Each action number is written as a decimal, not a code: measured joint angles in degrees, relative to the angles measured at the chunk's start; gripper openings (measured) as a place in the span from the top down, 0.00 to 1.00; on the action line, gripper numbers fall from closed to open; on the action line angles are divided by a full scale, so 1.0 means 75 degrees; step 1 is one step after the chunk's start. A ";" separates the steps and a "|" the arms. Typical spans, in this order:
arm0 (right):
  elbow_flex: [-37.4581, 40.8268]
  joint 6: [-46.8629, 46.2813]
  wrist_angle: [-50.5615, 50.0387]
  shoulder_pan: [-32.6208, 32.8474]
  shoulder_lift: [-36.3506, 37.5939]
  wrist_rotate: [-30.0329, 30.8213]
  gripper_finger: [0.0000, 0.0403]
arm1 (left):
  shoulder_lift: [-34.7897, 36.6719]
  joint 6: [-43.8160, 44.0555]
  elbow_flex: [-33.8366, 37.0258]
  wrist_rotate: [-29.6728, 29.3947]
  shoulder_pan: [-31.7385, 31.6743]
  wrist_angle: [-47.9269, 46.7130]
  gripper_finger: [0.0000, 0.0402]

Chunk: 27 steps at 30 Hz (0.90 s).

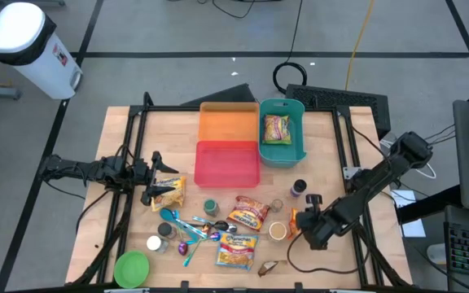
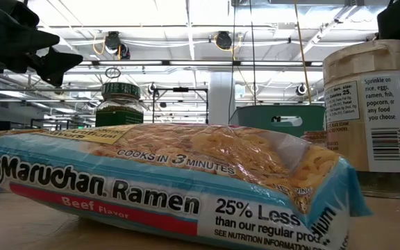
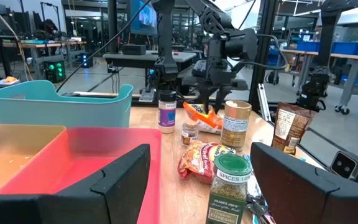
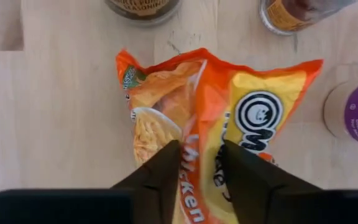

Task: Pick & Place Food Item
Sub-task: Put the orange noodle pack into the blue bin

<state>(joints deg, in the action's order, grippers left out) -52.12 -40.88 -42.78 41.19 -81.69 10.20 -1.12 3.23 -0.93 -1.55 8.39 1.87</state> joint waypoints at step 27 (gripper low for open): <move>0.0006 0.2681 0.3040 -0.0577 0.3460 0.2067 1.00 | 0.0002 0.0001 0.0000 -0.0002 0.0000 0.0000 0.30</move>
<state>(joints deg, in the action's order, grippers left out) -52.07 -20.78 -19.99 36.86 -55.73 25.70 -1.10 3.25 -0.93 -1.56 8.39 1.87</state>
